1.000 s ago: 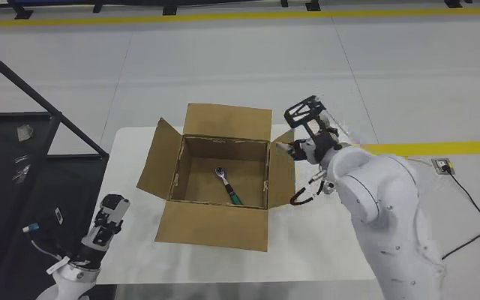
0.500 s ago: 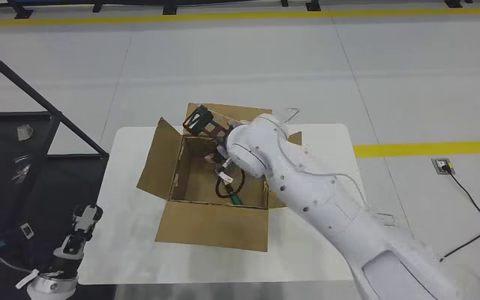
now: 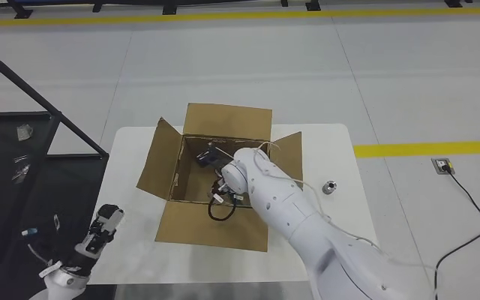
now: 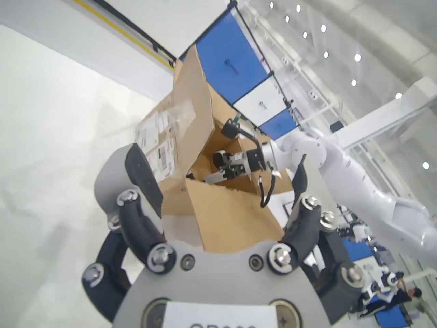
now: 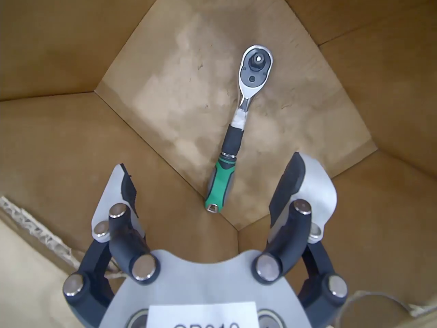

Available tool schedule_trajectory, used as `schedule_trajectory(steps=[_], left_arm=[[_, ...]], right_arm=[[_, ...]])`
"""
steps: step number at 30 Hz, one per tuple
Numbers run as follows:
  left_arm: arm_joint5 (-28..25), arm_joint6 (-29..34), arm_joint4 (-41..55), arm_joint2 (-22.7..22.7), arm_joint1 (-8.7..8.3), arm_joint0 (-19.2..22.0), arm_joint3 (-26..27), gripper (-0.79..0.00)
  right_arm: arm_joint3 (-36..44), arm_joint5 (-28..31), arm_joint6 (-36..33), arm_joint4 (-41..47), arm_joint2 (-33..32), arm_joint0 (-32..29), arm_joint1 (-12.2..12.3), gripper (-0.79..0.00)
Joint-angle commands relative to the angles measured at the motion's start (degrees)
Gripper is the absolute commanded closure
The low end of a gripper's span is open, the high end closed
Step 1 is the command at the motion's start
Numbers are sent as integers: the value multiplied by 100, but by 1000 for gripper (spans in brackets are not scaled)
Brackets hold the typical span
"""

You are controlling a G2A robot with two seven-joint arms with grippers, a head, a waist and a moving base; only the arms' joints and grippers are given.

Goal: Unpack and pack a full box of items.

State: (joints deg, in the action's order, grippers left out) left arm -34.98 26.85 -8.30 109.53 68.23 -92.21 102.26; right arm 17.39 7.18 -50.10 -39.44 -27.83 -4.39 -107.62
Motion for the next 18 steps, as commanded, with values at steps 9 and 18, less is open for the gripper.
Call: schedule_trajectory(steps=[9, 18], left_arm=[[574, 3394, 2047, -285, -284, 358, -700, -785], [1209, 4030, 2233, -244, -374, 708, -1075, -785]], right_arm=[[-168, 18, 89, 106, -47, 69, -74, -785], [7, 24, 515, 140, -171, -74, 0, -785]])
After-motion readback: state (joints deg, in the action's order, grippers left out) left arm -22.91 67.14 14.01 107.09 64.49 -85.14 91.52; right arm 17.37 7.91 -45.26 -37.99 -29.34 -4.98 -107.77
